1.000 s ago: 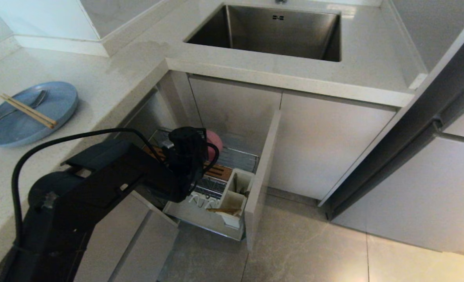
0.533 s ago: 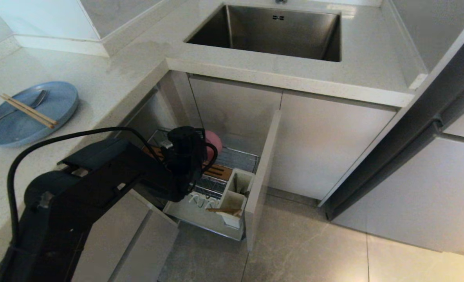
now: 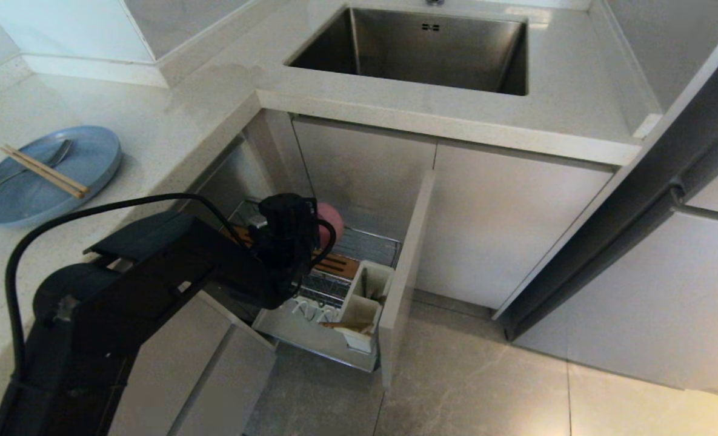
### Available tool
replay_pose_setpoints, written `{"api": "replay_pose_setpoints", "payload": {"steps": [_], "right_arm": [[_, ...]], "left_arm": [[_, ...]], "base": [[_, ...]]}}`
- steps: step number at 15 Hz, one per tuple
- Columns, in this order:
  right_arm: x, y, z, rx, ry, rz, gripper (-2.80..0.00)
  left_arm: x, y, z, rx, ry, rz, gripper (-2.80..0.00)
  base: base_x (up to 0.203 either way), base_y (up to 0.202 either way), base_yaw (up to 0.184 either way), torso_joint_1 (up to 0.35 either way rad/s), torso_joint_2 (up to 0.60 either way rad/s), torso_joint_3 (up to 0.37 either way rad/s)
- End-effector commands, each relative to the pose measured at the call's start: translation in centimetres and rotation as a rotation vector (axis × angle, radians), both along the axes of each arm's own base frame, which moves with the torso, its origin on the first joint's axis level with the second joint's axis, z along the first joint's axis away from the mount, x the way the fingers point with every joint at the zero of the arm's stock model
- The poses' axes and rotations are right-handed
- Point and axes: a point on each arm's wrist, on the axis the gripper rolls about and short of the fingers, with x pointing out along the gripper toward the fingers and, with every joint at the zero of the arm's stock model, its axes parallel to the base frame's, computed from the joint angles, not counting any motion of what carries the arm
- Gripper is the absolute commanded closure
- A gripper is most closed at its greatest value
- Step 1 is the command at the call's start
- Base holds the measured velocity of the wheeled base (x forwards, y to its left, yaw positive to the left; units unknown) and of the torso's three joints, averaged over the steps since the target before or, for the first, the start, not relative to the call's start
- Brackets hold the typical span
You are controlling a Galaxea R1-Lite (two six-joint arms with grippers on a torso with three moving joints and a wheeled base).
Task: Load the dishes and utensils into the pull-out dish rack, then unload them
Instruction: Pick up the bowl and place it in the cupboard, then pick up the chopsticks and place it in the cupboard
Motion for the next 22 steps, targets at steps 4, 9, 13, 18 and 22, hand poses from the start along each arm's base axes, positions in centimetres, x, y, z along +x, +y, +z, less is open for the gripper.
{"api": "replay_pose_setpoints", "payload": {"steps": [4,9,13,18,22], "right_arm": [[0.1,0.0,-0.2,0.000,0.007,0.001,0.00],[0.1,0.0,-0.2,0.000,0.007,0.001,0.00],[0.1,0.0,-0.3,0.000,0.009,0.001,0.00],[0.1,0.0,-0.2,0.000,0.008,0.001,0.00],[0.1,0.0,-0.2,0.000,0.009,0.001,0.00]], "left_arm": [[-0.1,0.1,0.4,-0.004,0.010,0.003,-2.80],[-0.5,0.2,1.9,-0.002,0.012,0.002,-2.80],[-1.5,0.3,4.5,0.013,0.050,-0.005,-2.80],[-3.3,0.2,8.3,0.024,0.071,-0.022,-2.80],[-6.0,0.6,12.1,0.039,0.098,-0.037,-2.80]], "base": [[0.000,0.000,0.000,0.000,0.00,0.000],[0.000,0.000,0.000,0.000,0.00,0.000],[0.000,0.000,0.000,0.000,0.00,0.000],[0.000,0.000,0.000,0.000,0.00,0.000],[0.000,0.000,0.000,0.000,0.00,0.000]]}}
